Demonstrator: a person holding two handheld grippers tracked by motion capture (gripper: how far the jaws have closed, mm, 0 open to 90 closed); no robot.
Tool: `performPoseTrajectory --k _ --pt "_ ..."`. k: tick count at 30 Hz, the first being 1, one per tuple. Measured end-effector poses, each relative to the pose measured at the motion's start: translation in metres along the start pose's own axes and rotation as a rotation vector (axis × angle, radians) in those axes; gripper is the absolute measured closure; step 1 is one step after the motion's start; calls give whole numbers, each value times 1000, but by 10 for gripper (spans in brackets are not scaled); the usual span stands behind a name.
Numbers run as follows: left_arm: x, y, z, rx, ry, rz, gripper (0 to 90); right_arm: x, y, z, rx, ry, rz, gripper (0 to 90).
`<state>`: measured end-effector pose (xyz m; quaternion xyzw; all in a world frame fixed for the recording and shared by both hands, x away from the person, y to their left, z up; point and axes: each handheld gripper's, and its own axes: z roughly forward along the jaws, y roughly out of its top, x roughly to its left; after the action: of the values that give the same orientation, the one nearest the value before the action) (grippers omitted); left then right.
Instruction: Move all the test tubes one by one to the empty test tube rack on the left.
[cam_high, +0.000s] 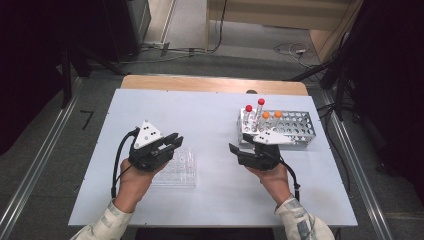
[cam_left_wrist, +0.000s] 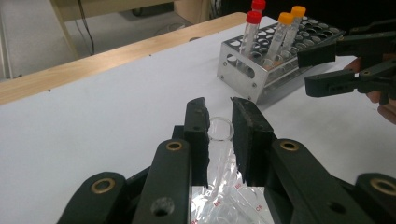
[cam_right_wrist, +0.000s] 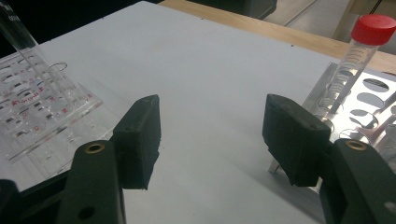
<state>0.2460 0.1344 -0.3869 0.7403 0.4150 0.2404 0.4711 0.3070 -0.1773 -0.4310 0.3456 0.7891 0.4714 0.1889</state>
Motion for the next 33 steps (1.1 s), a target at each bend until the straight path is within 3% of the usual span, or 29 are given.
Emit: performPoseTrajectory --k 6,15,33 --pt "-5 -8 6 19 29 24 771 -1 0 0 0 -1 -1 356" --pt "-5 -23 18 61 38 17 769 -1 -1 0 5 -4 -4 357" --pt "-5 -26 25 69 26 11 759 1 -2 3 17 -3 -8 356"
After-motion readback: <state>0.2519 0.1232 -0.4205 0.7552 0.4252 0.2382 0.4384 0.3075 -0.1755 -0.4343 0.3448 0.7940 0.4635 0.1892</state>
